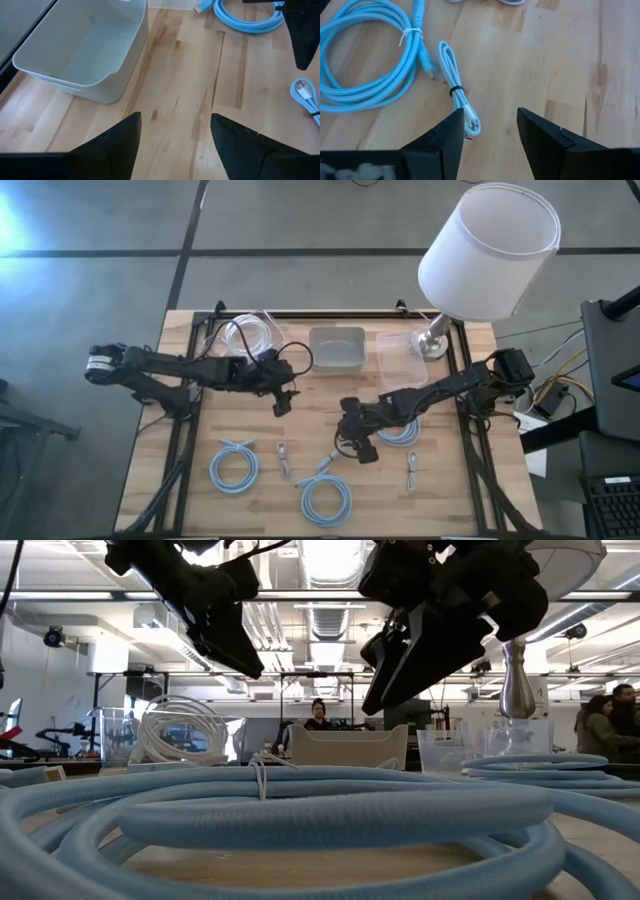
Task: Pick & Place USB Port
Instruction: Put the top right large blue charger cable into the gray bin
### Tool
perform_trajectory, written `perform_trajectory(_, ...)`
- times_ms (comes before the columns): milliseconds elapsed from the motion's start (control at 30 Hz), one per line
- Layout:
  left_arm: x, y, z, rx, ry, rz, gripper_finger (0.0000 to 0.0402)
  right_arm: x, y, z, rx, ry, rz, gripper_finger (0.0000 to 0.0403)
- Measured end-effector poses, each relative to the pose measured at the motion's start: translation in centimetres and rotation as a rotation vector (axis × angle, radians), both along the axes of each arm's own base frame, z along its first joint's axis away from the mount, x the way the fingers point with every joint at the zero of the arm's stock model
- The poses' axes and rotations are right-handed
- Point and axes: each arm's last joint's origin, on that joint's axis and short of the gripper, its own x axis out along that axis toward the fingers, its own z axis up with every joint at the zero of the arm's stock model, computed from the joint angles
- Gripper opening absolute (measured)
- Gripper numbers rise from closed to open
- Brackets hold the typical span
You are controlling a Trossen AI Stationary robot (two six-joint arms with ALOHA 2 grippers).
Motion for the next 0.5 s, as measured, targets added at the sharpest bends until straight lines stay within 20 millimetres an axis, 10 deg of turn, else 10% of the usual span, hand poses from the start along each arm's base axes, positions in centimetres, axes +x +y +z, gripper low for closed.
perform_trajectory(500,-0.1,-0.1,-0.4,-0.013,0.011,-0.015,0.0243,-2.4,0.0,-1.3,0.068,0.308,-0.226,0.0174)
